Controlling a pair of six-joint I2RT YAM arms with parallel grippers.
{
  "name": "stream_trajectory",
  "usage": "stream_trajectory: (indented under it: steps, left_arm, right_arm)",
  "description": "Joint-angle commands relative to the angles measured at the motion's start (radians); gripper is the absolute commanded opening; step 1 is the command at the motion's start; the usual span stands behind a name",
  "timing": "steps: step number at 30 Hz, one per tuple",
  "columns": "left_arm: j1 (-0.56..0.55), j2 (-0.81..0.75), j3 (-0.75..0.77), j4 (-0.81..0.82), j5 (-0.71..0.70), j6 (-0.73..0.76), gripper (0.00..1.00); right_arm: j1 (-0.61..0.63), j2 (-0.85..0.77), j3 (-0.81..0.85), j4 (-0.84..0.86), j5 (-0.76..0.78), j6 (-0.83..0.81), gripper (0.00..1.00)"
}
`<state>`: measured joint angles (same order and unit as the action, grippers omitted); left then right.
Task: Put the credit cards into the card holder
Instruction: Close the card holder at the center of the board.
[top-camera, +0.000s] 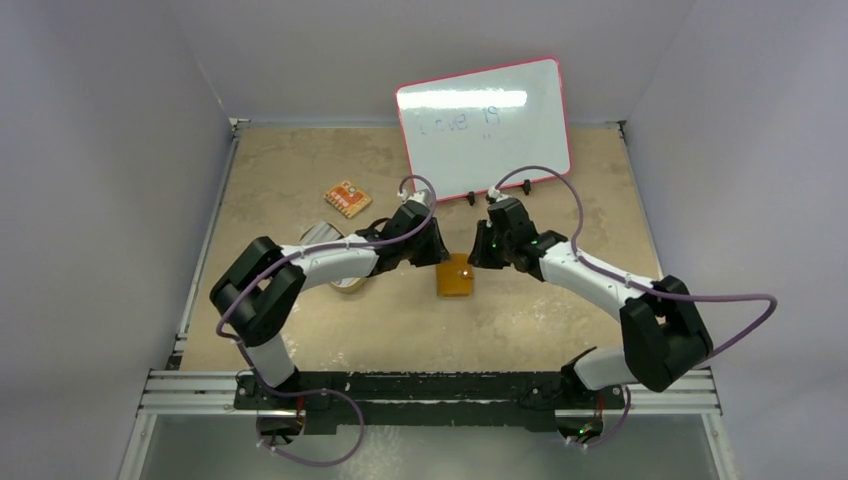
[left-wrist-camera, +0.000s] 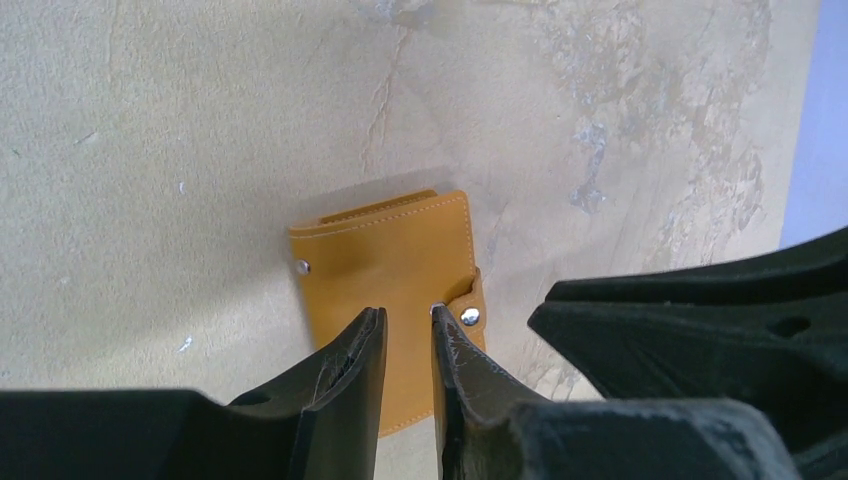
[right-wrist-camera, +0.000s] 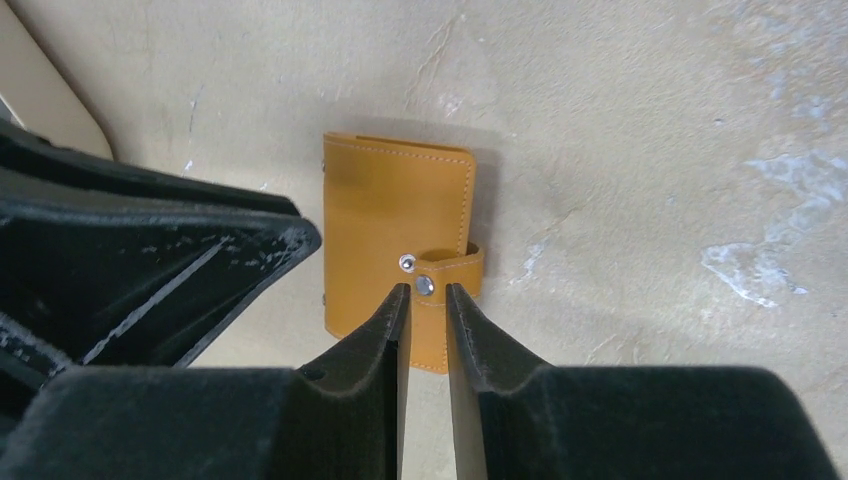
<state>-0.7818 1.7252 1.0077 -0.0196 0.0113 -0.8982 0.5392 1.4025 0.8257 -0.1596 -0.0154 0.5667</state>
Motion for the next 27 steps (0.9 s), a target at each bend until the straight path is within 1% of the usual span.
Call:
stream_trajectory:
  steps: [1, 4, 10, 15, 21, 27]
  left_arm:
    - [0.019, 0.043, 0.004, 0.05, 0.06, 0.015, 0.22]
    - [0.019, 0.083, 0.019, 0.048, 0.072, 0.034, 0.21]
    - [0.018, 0.13, 0.035, -0.023, 0.03, 0.061, 0.2]
    - [0.019, 0.122, 0.03, -0.035, 0.01, 0.062, 0.2]
    - [0.019, 0.111, 0.026, -0.035, 0.005, 0.059, 0.19]
    - [0.018, 0.105, 0.015, -0.02, 0.008, 0.047, 0.19]
  right_arm:
    - [0.036, 0.024, 0.046, -0.007, 0.028, -0.004, 0.21]
    - [0.06, 0.046, 0.056, -0.002, 0.04, 0.0, 0.2]
    - [0.076, 0.099, 0.065, -0.002, 0.07, 0.001, 0.2]
    - [0.08, 0.158, 0.061, -0.001, 0.079, 0.0, 0.2]
    - [0.094, 0.192, 0.062, 0.003, 0.097, -0.006, 0.2]
    - [0.117, 0.215, 0.069, -0.014, 0.146, -0.007, 0.22]
